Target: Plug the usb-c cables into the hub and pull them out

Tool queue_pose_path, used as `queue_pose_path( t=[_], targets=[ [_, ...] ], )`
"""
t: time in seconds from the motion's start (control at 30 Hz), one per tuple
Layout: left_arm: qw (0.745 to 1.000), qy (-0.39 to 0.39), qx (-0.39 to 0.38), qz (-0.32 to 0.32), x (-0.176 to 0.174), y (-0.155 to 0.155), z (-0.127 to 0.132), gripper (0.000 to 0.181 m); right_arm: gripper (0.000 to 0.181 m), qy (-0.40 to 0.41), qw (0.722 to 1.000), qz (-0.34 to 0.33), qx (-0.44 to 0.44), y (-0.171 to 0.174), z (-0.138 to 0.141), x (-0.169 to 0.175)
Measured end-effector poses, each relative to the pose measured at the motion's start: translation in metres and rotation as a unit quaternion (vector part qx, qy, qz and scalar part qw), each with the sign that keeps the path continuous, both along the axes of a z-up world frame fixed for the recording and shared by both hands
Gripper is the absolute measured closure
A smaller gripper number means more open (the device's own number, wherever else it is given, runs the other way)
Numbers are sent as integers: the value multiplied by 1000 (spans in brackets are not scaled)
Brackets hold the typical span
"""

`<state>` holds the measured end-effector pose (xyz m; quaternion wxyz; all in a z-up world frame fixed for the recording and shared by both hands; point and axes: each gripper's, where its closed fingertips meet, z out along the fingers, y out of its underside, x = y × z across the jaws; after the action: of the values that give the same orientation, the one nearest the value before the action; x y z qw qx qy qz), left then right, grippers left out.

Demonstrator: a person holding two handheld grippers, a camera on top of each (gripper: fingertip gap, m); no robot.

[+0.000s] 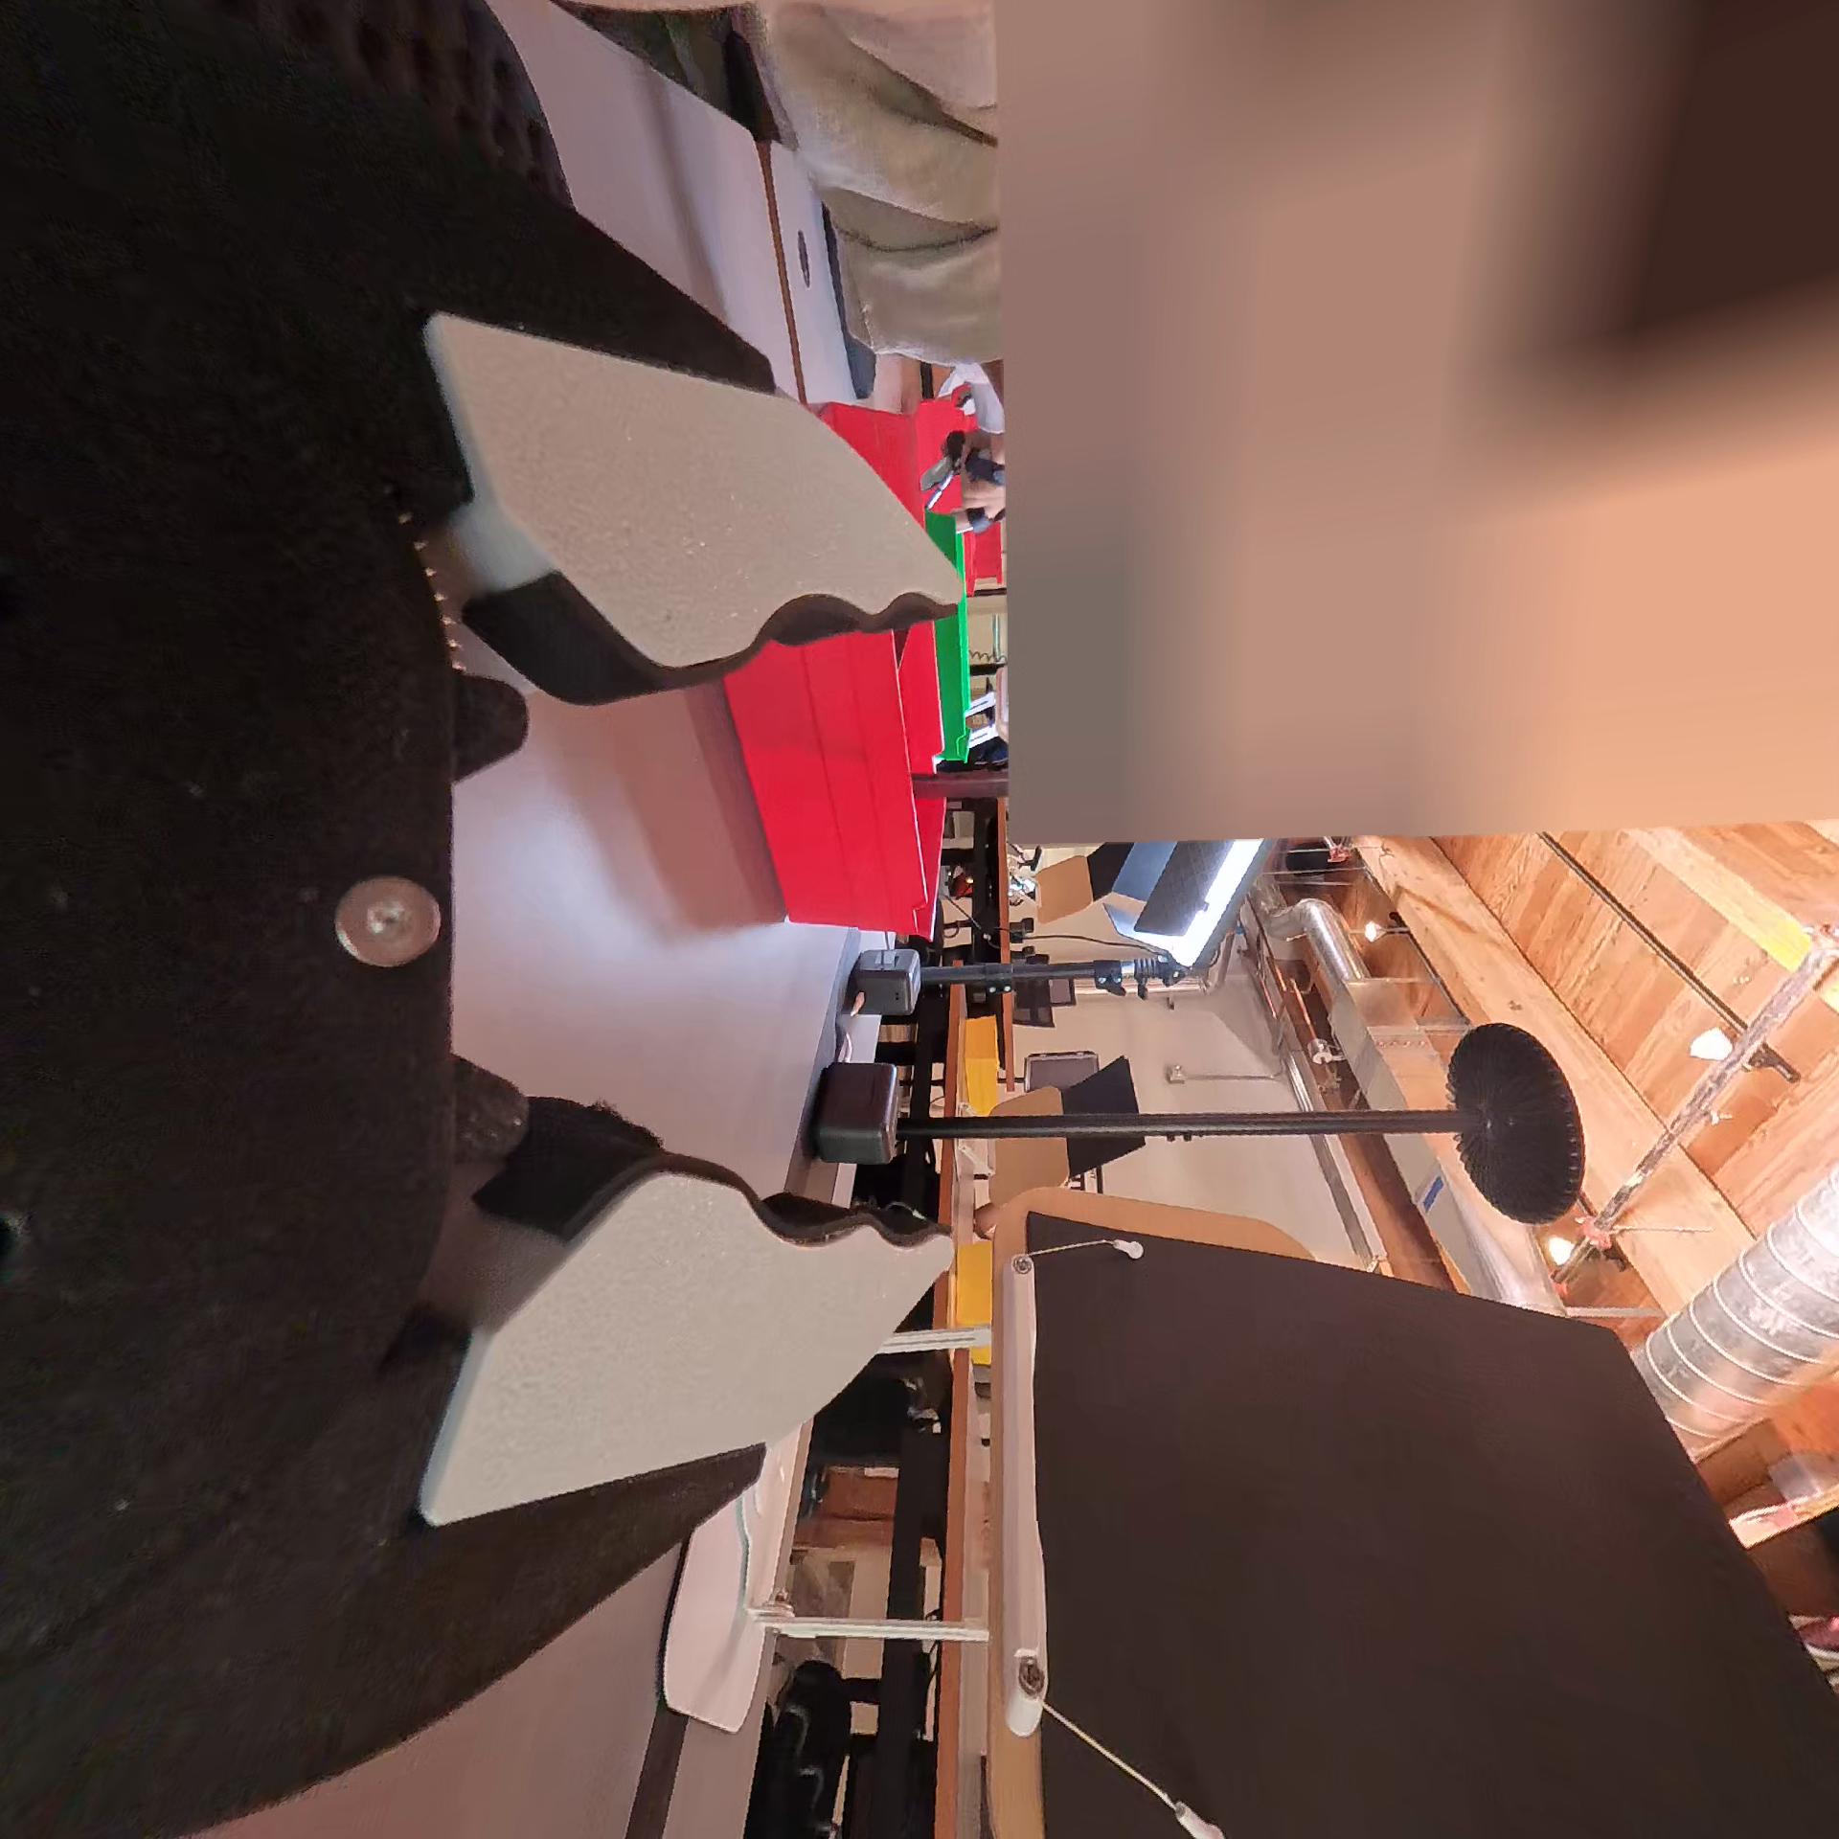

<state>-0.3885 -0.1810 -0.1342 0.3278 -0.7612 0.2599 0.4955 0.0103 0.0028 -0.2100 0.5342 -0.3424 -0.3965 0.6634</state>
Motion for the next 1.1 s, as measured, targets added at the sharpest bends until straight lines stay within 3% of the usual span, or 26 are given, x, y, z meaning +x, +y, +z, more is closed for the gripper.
queue_pose_path(
  t=[0.27,0.43,0.53,0.73,0.9,1.1],
  targets=[
    [987,-13,151,46,30,-22,67,179,74,2,1000,15,12,-8,2,2],
    [972,-67,226,1,79,-14,86,179,75,-8,999,39,36,-21,-1,0],
    [963,-102,247,-36,121,0,82,179,83,-27,996,66,56,-34,-6,-1],
    [951,-144,264,-70,202,27,54,179,95,-36,989,103,97,-54,-8,2],
    [938,-224,257,-61,257,64,-4,179,95,-29,985,128,114,-68,-6,9],
    [910,-319,262,-30,289,98,-59,179,103,-47,979,160,120,-78,-11,9]
  ],
)
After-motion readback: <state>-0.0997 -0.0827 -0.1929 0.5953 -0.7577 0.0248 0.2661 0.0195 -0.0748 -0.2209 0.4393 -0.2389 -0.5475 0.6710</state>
